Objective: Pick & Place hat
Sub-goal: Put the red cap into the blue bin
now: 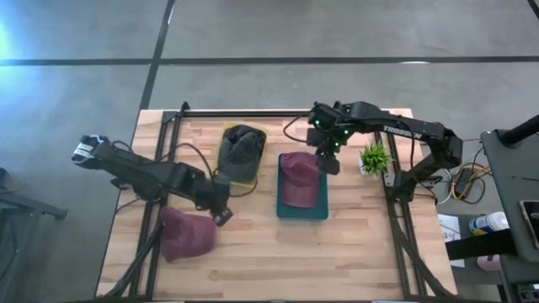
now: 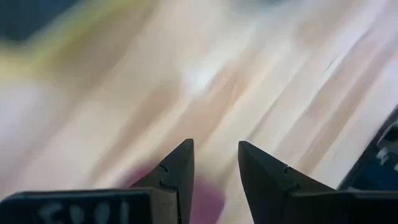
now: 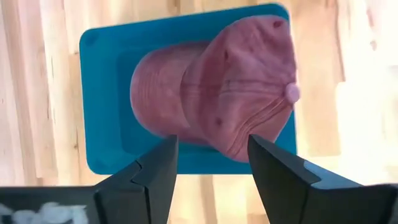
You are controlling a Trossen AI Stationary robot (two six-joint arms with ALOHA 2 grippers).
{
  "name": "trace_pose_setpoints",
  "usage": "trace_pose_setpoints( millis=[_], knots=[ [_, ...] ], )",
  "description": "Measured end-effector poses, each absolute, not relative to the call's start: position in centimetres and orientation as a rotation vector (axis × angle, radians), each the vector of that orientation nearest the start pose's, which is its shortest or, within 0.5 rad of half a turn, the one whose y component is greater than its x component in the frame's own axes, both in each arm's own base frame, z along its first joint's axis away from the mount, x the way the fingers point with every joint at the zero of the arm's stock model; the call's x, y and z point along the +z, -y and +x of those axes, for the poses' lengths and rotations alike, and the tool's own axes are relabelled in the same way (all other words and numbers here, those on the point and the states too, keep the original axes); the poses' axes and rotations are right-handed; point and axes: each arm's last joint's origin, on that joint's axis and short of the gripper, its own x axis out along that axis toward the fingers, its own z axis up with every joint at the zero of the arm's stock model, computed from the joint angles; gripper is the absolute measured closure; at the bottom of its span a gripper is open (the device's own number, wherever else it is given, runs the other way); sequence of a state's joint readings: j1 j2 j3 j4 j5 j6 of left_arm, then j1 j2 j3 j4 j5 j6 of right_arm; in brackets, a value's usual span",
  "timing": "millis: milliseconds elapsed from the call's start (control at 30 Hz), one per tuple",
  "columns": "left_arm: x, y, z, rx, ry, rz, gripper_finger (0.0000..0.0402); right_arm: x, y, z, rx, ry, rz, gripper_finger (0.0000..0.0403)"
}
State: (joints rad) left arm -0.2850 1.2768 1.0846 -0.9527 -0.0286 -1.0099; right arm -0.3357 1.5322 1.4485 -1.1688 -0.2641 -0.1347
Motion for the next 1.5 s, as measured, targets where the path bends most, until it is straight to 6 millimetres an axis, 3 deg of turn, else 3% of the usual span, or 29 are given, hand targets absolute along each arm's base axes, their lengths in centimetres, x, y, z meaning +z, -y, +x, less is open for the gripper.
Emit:
trace_pose_setpoints(
  millis=[100, 267, 400, 633, 833, 1000, 1167, 1300, 1500],
  knots=[
    [26.4, 7.2, 22.3, 0.38, -1.307, -0.733, 0.0284, 31.2, 7.9, 27.5, 0.025, -1.209, 0.266, 0.0216],
    [23.6, 7.9, 22.0, 0.477, -1.613, -0.593, 0.0284, 30.4, 6.5, 27.6, 0.046, -1.245, 0.277, 0.0214],
    [21.4, 8.6, 22.4, 0.417, -1.819, -0.513, 0.0284, 29.8, 5.5, 27.6, 0.064, -1.27, 0.277, 0.0213],
    [17.7, 9.7, 24.5, 0.305, -1.891, -0.41, 0.0284, 30.0, 4.1, 27.7, 0.081, -1.264, 0.275, 0.0213],
    [16.0, 10.4, 26.7, 0.192, -1.816, -0.414, 0.0284, 30.9, 3.5, 27.1, 0.074, -1.228, 0.289, 0.0213],
    [17.7, 11.3, 29.6, 0.08, -1.566, -0.33, 0.0284, 32.0, 3.3, 26.2, 0.063, -1.183, 0.296, 0.0213],
    [22.9, 12.5, 31.7, 0.036, -1.189, -0.209, 0.0284, 32.6, 3.2, 25.6, 0.063, -1.155, 0.29, 0.0213],
    [26.7, 12.3, 31.1, 0.087, -1.047, -0.279, 0.0284, 32.4, 3.2, 25.4, 0.062, -1.155, 0.289, 0.0213],
    [27.0, 11.1, 28.7, 0.298, -1.099, -0.403, 0.0284, 31.6, 2.8, 25.2, 0.056, -1.172, 0.333, 0.0213]
  ],
)
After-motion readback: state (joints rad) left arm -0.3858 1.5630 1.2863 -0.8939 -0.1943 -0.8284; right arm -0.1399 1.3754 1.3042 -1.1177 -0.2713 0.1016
